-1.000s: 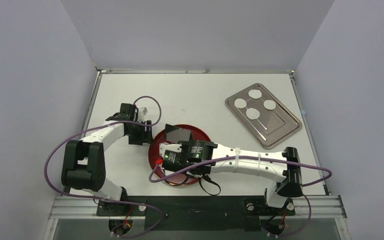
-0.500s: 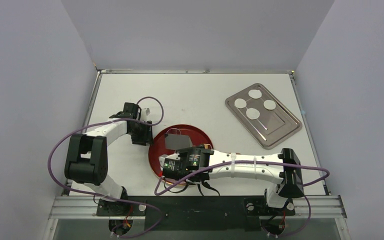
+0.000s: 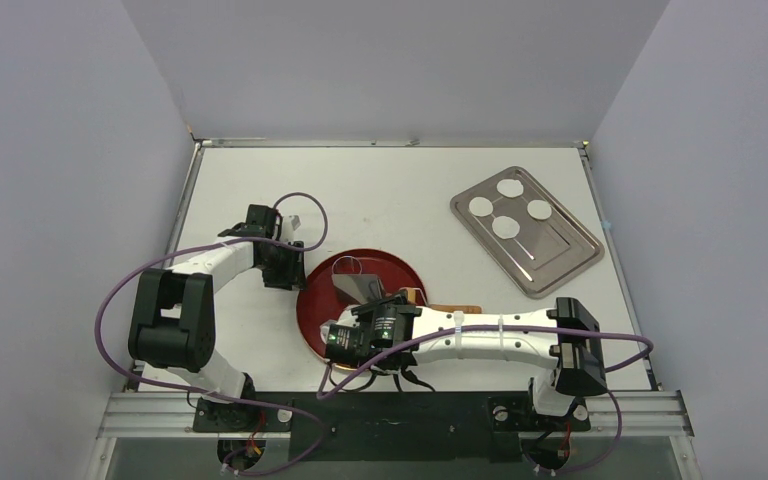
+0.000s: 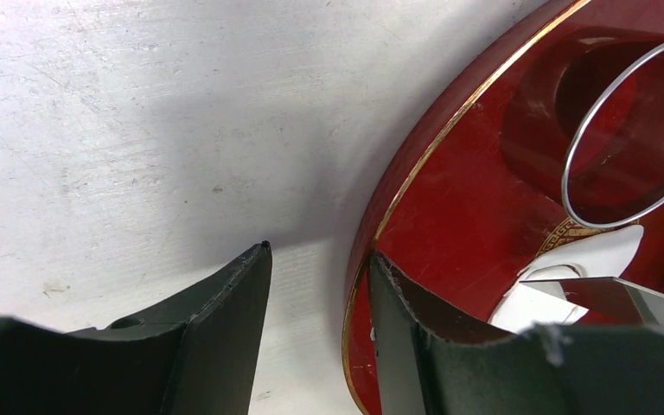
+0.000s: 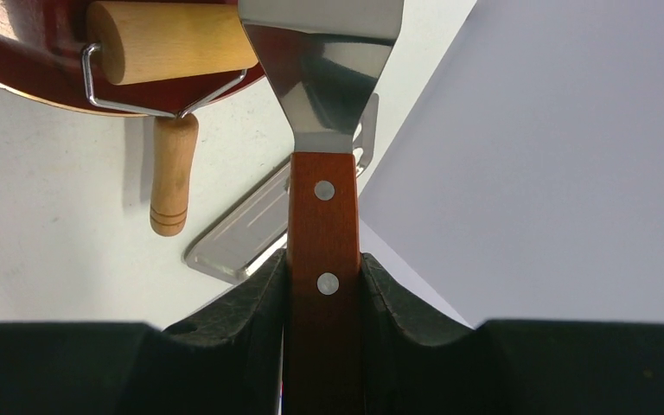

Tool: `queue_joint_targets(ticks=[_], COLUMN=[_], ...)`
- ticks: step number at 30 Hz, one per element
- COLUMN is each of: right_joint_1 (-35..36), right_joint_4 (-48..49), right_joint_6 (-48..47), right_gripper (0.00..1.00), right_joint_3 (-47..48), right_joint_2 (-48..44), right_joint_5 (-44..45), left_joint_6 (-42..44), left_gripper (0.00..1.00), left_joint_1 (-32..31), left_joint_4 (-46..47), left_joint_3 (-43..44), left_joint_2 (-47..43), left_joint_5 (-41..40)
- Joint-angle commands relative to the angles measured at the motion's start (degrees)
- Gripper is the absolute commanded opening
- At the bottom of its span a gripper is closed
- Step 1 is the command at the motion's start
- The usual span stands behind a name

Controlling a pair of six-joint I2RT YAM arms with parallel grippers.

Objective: Roll out the dumpling wrappers from the dough
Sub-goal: Remove the dumpling wrapper from the work surface.

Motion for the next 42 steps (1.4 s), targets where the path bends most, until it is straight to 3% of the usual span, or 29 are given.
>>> queue_joint_targets(ticks=[1, 10, 23, 38, 39, 41, 42], right_joint_1=[0.32, 1.11, 1.40, 2.18, 2.23, 2.27, -3.11], right_joint_4=[2.65, 3.88, 6.66, 2.11, 1.94, 1.41, 1.14], right_joint_6=[-2.14, -3.81, -6.57, -4.64, -4.42, -4.16, -4.09], right_gripper=[0.00, 0.00, 0.00, 0.00, 0.00, 0.00, 0.00], right_joint_3=[-0.16, -1.46, -5.11, -8.40, -8.44, -8.78, -9.03], right_joint_2=[-1.01, -1.25, -2.64, -7.15, -7.29, -7.64, -7.76], right_joint_5=[4.10, 1.77, 7.33, 7.36, 1.31, 6.57, 6.99], left_joint_6=[0.60, 0.64, 0.69, 0.69, 0.69, 0.69, 0.69], left_gripper=[0.42, 0.42, 0.42, 0.42, 0.42, 0.42, 0.42], left_joint_1=[-0.03, -0.06, 0.02, 0.10, 0.06, 0.08, 0.14], left_joint_4=[2.26, 2.30, 2.28, 1.87, 1.88, 1.97, 2.02], left_joint_3=[0.85, 0.89, 0.97, 1.45, 1.45, 1.27, 1.27], left_joint_2=[-1.95, -1.71, -1.60, -1.75, -1.77, -1.79, -1.83], left_joint_5=[-0.64, -0.71, -0.71, -0.87, -0.82, -0.93, -0.94])
